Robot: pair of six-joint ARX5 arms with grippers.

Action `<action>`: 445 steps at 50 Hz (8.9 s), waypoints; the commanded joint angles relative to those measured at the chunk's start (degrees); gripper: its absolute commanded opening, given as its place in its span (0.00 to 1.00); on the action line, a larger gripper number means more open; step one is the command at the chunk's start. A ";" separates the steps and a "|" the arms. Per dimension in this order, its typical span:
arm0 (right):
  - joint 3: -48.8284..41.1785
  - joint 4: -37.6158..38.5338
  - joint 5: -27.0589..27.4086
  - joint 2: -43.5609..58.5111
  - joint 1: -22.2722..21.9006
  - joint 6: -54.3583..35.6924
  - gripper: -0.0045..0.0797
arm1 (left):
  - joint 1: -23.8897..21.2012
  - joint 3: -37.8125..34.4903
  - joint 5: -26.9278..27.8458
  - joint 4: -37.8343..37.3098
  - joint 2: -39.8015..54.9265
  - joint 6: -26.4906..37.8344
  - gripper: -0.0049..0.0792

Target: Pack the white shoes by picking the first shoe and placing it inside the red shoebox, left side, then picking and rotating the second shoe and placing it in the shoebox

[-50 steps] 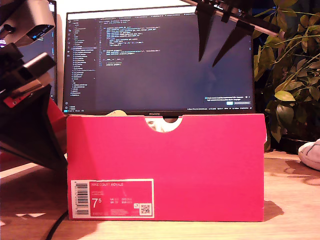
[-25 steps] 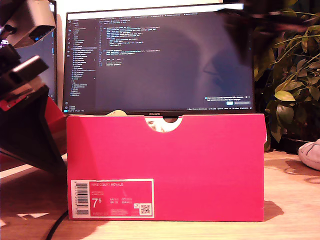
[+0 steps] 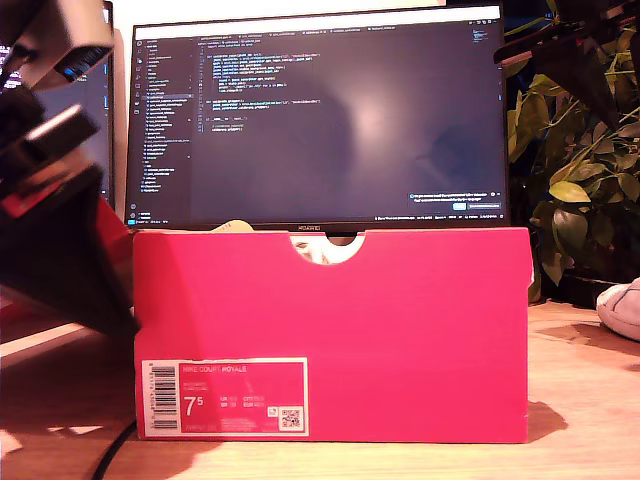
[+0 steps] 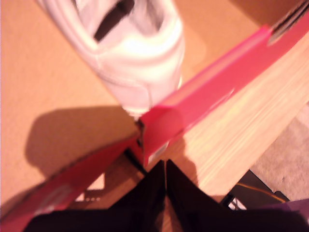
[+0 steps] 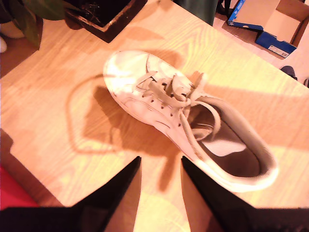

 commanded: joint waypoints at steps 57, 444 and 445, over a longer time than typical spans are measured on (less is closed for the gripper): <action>-0.17 10.36 -14.32 0.72 -0.85 -14.88 0.33 | -0.15 0.24 0.07 0.87 0.17 -0.35 0.04; -6.10 36.92 -42.75 -15.74 -14.58 -85.55 0.04 | -0.13 0.24 0.07 0.85 0.17 -0.35 0.04; -6.08 37.13 -42.75 -15.45 -14.19 -85.55 0.04 | -0.15 0.24 0.07 0.85 0.17 -0.35 0.04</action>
